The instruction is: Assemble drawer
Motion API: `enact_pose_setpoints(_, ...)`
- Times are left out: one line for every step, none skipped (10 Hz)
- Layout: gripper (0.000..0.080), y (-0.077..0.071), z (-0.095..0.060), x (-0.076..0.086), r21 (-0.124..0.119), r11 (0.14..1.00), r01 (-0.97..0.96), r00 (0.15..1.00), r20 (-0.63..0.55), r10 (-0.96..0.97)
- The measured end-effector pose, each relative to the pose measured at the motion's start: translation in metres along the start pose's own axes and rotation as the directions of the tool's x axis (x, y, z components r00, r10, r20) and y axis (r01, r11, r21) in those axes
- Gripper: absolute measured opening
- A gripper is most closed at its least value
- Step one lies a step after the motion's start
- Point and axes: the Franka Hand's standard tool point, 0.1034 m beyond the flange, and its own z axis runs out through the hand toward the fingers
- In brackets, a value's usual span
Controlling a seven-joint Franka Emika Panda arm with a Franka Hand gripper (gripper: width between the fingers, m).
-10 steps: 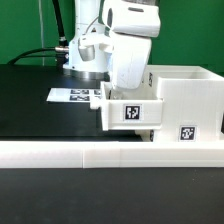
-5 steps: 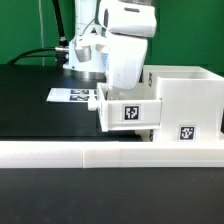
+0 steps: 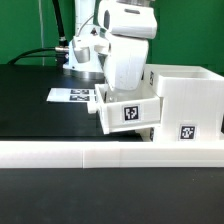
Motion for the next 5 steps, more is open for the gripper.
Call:
enact_pose_setpoints(0.0047, 0.0002, -0.0003, 0.0015, -0.001, 1.000, -0.001, 1.000, -0.001, 0.001)
enact_pose_setpoints(0.0047, 0.0003, -0.0006, 0.0029, -0.001, 1.000, -0.006, 1.000, -0.001, 0.006)
enact_pose_setpoints(0.0047, 0.0004, -0.0007, 0.0033, -0.001, 1.000, -0.008, 1.000, -0.001, 0.008)
enact_pose_setpoints(0.0047, 0.0005, -0.0009, 0.0033, -0.002, 1.000, -0.009, 1.000, -0.001, 0.009)
enact_pose_setpoints(0.0047, 0.0003, -0.0004, 0.0013, 0.000, 1.000, -0.016, 1.000, -0.003, 0.016)
